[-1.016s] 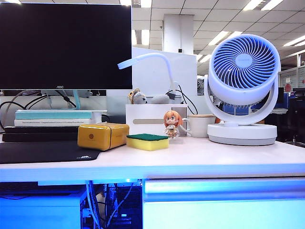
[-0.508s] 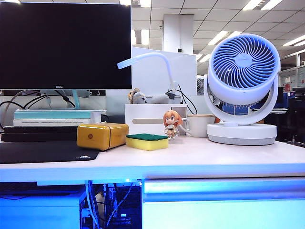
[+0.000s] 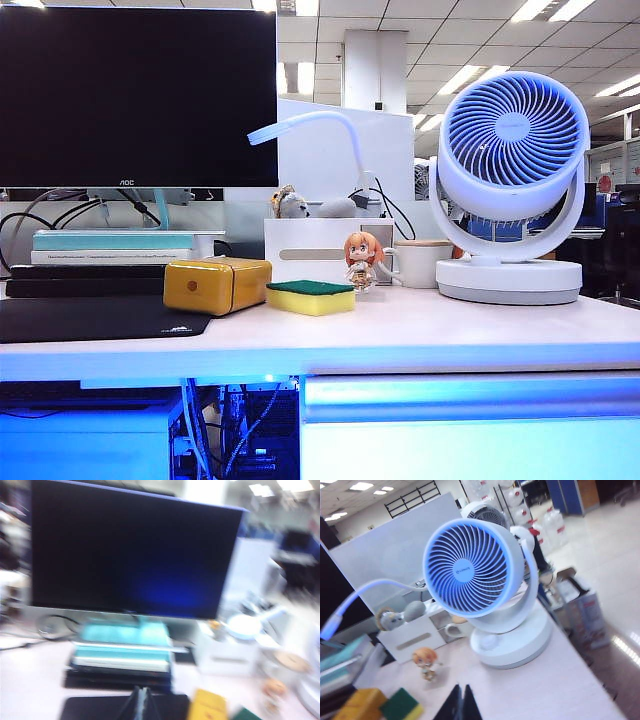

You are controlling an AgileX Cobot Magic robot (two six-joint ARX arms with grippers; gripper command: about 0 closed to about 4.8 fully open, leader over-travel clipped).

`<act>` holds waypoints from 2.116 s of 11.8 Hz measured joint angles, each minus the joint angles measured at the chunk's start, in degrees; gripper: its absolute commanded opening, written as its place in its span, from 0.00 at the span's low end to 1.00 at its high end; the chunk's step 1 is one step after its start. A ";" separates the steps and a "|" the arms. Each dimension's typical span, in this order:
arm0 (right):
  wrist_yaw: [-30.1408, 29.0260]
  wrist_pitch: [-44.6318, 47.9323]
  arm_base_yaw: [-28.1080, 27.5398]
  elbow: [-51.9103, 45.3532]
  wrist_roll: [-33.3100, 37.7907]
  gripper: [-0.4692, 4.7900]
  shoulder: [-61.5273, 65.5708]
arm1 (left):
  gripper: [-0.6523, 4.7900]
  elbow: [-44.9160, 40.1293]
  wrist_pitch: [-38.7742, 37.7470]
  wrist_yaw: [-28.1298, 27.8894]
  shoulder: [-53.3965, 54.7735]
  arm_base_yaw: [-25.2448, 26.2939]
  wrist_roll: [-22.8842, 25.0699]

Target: Open the drawer, place the cleaning sponge inside, then close the drawer.

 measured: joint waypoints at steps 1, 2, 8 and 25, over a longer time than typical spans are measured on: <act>-0.13 -0.46 0.00 2.89 2.64 0.08 4.04 | 0.11 6.67 -4.48 2.62 5.46 0.00 0.28; -1.95 -0.57 0.00 4.33 4.83 0.08 7.06 | 0.11 11.82 -9.51 5.77 9.84 0.00 1.53; -17.64 -1.42 0.00 4.50 15.89 0.08 22.03 | 0.11 26.43 -22.82 17.38 21.42 -6.27 2.40; -25.05 66.16 -8.15 -21.51 38.21 1.00 65.00 | 0.11 26.62 -19.87 -0.90 30.03 -32.89 5.16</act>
